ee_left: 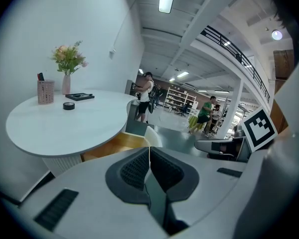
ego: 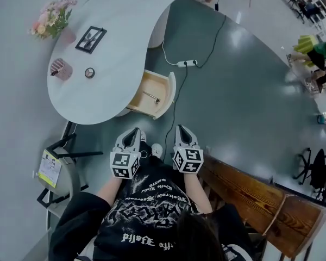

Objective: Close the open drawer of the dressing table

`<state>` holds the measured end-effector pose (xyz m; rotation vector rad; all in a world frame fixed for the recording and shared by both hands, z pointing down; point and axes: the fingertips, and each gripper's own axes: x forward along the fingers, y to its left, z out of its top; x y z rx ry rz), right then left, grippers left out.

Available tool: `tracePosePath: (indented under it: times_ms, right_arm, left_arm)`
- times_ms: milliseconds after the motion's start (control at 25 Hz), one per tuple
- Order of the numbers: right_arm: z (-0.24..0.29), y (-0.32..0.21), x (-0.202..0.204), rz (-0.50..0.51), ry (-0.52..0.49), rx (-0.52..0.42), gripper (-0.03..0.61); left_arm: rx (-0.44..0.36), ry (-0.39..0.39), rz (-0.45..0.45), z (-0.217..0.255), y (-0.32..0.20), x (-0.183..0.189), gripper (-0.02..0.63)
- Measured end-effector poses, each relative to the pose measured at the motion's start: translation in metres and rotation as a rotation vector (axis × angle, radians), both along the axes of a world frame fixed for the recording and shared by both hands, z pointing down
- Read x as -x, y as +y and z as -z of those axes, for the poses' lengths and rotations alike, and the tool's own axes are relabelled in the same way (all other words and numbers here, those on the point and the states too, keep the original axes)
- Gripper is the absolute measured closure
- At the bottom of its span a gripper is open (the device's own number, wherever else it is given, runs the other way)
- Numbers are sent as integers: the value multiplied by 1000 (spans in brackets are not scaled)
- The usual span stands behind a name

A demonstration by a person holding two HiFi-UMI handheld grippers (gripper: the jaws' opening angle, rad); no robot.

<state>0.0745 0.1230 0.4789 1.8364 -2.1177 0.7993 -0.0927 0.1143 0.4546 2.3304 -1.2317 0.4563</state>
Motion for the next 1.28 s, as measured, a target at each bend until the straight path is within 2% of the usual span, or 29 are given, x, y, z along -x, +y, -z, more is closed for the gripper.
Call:
tracePosePath:
  times_ms: [320,640,720,960,1040,1280]
  right_arm:
    - [5,-33,0,-9,18,21,551]
    - [-3,-45,-30,-80,0,59,549]
    - [-5,-50,-35,-83,-7,56,529]
    - [-18,-63,-51,42,47,91,480]
    - [-23,-73,-58,90,49,104,436]
    - [-41,-96,-62,328,112,151,426]
  left_arm:
    - [17,15,-80,-2,-35,-6,588]
    - [50,37,-141,-13,-60,-9,588]
    - [55,31,-156,-16,-64,-10,588]
    - [62,15,-151,-20,-72,-16,588]
    - [82,19,-119,-24,-77,-18,588]
    - [113,-13,-14,-29,-85,-20,588]
